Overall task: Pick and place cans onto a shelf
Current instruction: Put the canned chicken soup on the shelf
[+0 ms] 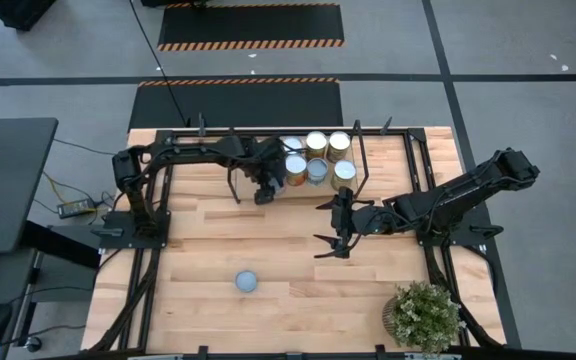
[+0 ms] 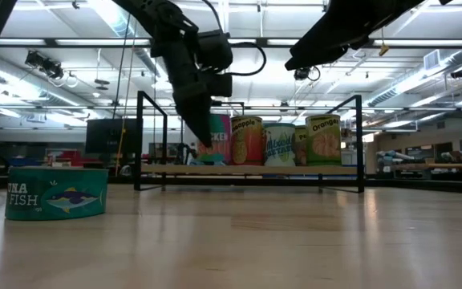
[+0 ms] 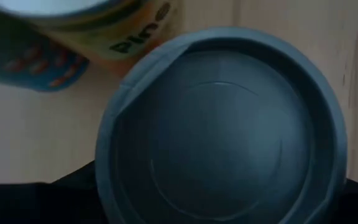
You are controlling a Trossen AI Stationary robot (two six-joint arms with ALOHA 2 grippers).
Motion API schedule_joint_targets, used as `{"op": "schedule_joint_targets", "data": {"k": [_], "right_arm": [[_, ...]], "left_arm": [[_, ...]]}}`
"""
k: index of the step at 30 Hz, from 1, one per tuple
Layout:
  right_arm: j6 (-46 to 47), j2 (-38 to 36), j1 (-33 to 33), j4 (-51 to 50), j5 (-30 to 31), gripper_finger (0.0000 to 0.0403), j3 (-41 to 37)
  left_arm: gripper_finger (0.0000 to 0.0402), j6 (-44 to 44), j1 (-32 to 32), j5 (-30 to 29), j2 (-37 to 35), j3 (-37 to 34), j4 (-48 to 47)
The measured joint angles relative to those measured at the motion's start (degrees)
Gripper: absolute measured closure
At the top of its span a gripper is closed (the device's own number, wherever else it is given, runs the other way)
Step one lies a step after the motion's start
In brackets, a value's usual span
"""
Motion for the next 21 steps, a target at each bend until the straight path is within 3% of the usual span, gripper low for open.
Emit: {"op": "schedule_joint_targets", "data": {"k": [6,15,21], "right_arm": [[-0.14,0.00,0.00,0.14,-0.01,0.0039,0.00],[-0.10,0.00,0.00,0.45,-1.16,0.0039,0.01],[-0.12,0.00,0.00,0.94,-1.32,0.0039,0.02]], "left_arm": [[0.0113,-0.02,-0.10,-1.58,0.51,0.02,1.25],[0.0040,0.04,0.12,-3.39,2.89,-0.06,0.70],[0.0023,0.07,0.10,-5.47,2.89,-0.02,-0.03]]}}
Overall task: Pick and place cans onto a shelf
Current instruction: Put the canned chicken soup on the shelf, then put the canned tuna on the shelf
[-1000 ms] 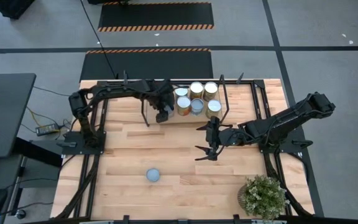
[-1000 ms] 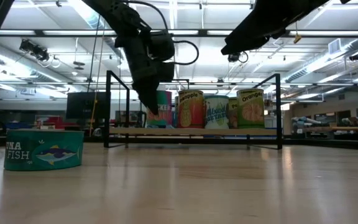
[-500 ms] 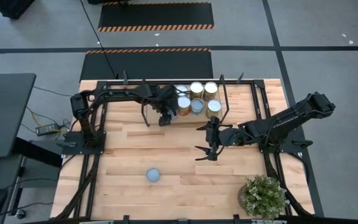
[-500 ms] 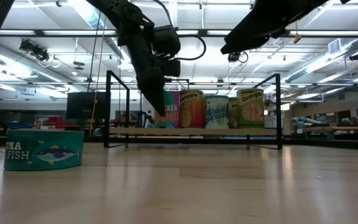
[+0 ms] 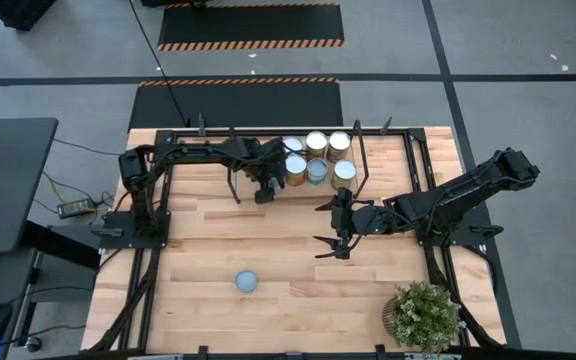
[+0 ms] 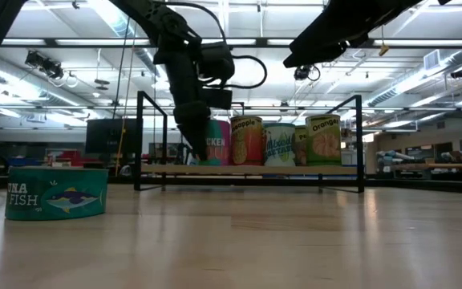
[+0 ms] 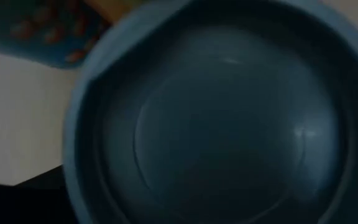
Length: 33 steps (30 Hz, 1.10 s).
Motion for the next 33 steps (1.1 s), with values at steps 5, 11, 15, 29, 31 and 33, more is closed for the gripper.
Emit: {"op": "schedule_joint_targets", "data": {"k": [5,11,15,29,31,33], "right_arm": [[0.37,0.00,0.00,-0.17,-0.19,0.0039,0.00],[-0.06,0.00,0.00,-0.29,-0.19,0.0039,0.00],[-0.65,0.00,0.00,-0.03,-0.19,0.0039,0.00],[-1.99,0.00,0.00,0.17,0.25,0.0039,0.00],[-2.31,0.00,0.00,0.29,0.25,0.0039,0.00],[-2.38,0.00,0.00,0.28,0.26,0.0039,0.00]], "left_arm": [[0.0016,-0.07,-0.17,-0.11,0.00,0.02,-1.74],[0.0008,-0.03,-0.13,0.07,-0.02,2.63,-7.21],[0.0008,-0.03,-0.16,-0.36,-0.02,5.87,-10.46],[0.0008,-1.90,-4.02,-10.48,-5.88,10.29,-20.37],[0.0008,-3.51,-4.82,-10.98,-7.38,10.29,-21.92],[0.0008,-5.43,-6.04,-10.34,-8.74,10.32,-23.38]]}}
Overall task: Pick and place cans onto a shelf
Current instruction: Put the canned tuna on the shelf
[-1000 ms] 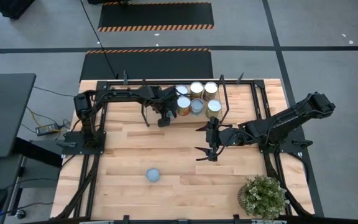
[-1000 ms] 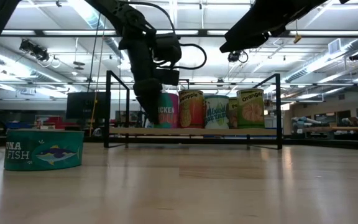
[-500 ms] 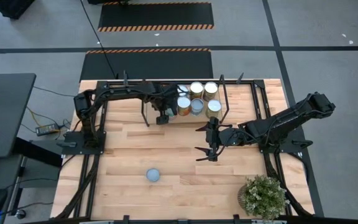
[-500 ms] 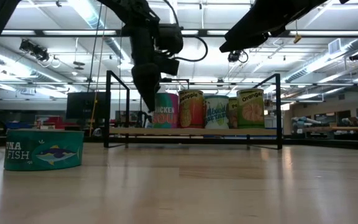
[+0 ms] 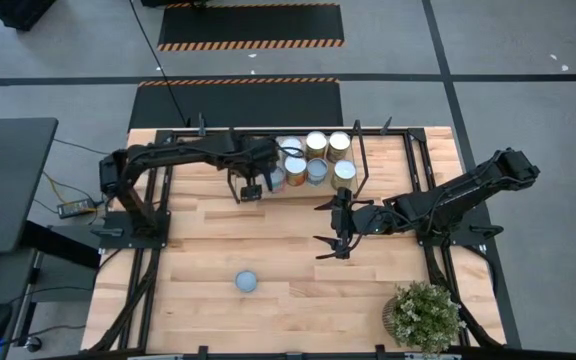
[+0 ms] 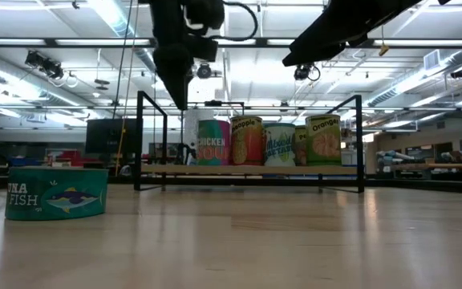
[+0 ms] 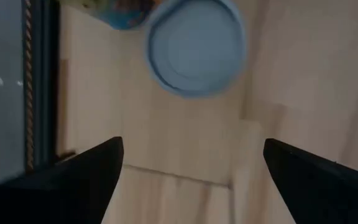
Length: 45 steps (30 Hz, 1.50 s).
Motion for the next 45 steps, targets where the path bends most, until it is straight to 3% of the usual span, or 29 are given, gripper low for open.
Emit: {"op": "schedule_joint_targets", "data": {"k": [8,20,26,35,45], "right_arm": [[-0.29,0.00,0.11,0.56,0.01,0.0039,0.00],[-3.03,0.00,0.13,7.89,0.01,0.0039,-3.58],[-4.85,0.00,0.37,9.22,-0.02,0.0039,-3.63],[-9.01,0.00,1.51,13.30,-0.43,0.0039,-3.67],[-10.46,0.00,1.79,13.78,-0.76,0.0039,-3.67]], "left_arm": [[0.0008,-7.31,-9.54,9.74,-0.74,-1.22,-3.82],[0.0008,-23.06,-26.79,12.24,-0.72,-5.01,-3.19],[0.0008,-32.47,-33.84,12.36,-0.70,-9.98,0.21],[0.0008,-38.09,-42.19,10.65,-0.70,-17.54,9.61],[0.0008,-41.13,-44.82,7.22,-0.65,-25.64,21.49]]}}
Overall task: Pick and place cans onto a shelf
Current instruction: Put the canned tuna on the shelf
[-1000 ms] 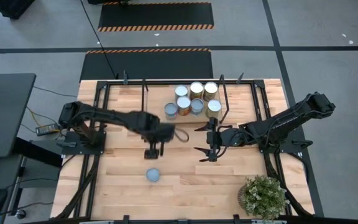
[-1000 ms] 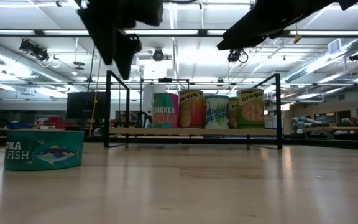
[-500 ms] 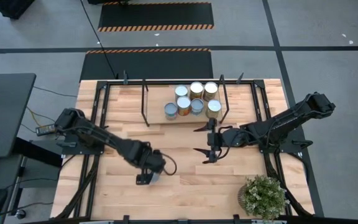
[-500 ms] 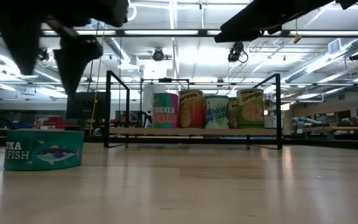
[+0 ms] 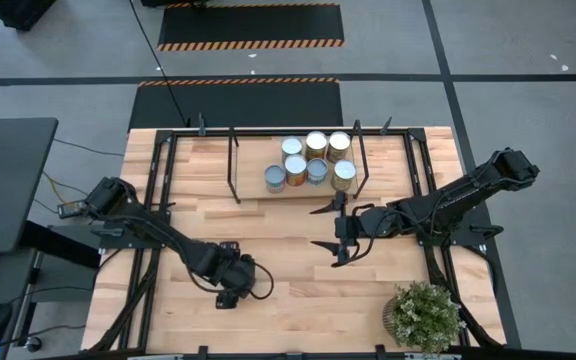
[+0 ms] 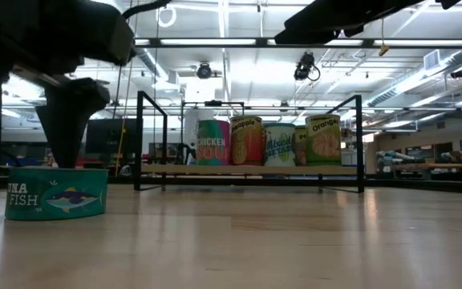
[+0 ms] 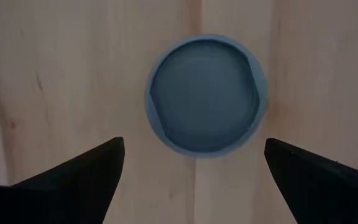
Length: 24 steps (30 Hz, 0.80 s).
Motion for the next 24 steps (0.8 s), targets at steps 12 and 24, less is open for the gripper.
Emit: {"op": "schedule_joint_targets", "data": {"k": [12,24], "right_arm": [[1.08,0.00,0.00,0.00,-1.14,0.0039,0.00],[4.24,0.00,0.00,0.41,-1.16,0.0039,0.00]], "left_arm": [[0.0008,5.71,-1.75,-6.69,1.93,-1.75,7.80],[0.0011,5.65,-0.89,-6.68,4.33,-1.77,8.17]]}}
